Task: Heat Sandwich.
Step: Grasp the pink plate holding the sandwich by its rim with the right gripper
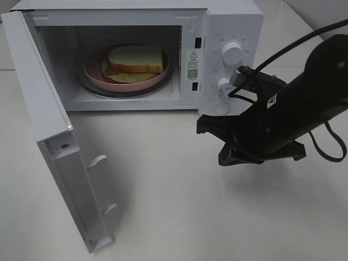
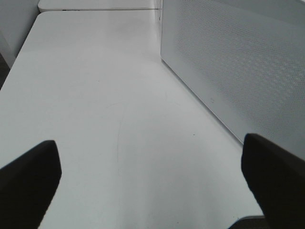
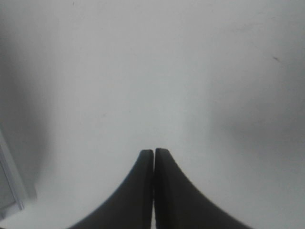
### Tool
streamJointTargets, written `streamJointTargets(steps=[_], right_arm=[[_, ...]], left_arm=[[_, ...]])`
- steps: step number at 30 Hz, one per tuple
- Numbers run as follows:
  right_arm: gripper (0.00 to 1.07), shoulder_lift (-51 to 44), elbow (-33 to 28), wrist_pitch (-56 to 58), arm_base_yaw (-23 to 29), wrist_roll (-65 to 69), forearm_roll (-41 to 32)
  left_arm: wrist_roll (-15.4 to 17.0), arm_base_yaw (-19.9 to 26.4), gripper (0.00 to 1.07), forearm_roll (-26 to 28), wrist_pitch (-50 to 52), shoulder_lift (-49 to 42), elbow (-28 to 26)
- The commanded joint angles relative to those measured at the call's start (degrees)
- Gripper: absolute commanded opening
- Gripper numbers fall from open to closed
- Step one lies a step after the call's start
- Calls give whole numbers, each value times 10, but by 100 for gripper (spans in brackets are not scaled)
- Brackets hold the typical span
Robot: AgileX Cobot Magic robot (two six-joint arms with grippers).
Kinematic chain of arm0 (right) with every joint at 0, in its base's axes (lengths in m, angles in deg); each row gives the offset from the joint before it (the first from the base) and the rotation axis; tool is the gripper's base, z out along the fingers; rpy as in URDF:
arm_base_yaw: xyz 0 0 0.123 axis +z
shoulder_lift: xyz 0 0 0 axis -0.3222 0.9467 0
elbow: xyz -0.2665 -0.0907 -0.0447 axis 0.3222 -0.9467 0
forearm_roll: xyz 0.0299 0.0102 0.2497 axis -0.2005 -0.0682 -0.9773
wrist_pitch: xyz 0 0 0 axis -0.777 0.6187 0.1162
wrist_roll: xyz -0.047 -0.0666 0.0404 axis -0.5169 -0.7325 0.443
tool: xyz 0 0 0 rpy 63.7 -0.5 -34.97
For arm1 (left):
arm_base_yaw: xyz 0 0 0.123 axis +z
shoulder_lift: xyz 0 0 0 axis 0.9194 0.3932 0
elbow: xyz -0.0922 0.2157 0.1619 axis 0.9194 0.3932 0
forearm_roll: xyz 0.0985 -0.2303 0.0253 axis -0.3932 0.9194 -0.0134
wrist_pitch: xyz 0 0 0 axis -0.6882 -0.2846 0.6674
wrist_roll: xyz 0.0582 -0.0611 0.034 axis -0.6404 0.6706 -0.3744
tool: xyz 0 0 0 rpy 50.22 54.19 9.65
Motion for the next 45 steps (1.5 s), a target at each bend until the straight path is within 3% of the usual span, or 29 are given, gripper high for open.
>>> streamJointTargets(steps=[1,17,27,31,40,43,44,45], right_arm=[[5,-7,18,56,1,-88,4],[8,-7,72,226,1,-492,8],[10,-7,112,292,1,-779,60],[11,-7,114,299,1,-888,112],[14,-7,114,288,1,-908,172],[24,-7,114,268,1,-902,174],[34,-7,114,254,1,-894,174],[34,-7,114,254,1,-894,174]], left_arm=[[1,2,98,2,6,-4,0],[1,2,98,2,6,-4,0],[1,2,98,2,6,-4,0],[1,2,98,2,6,-4,0],[1,2,98,2,6,-4,0],[1,2,98,2,6,-4,0],[1,2,98,2,6,-4,0],[1,2,98,2,6,-4,0]])
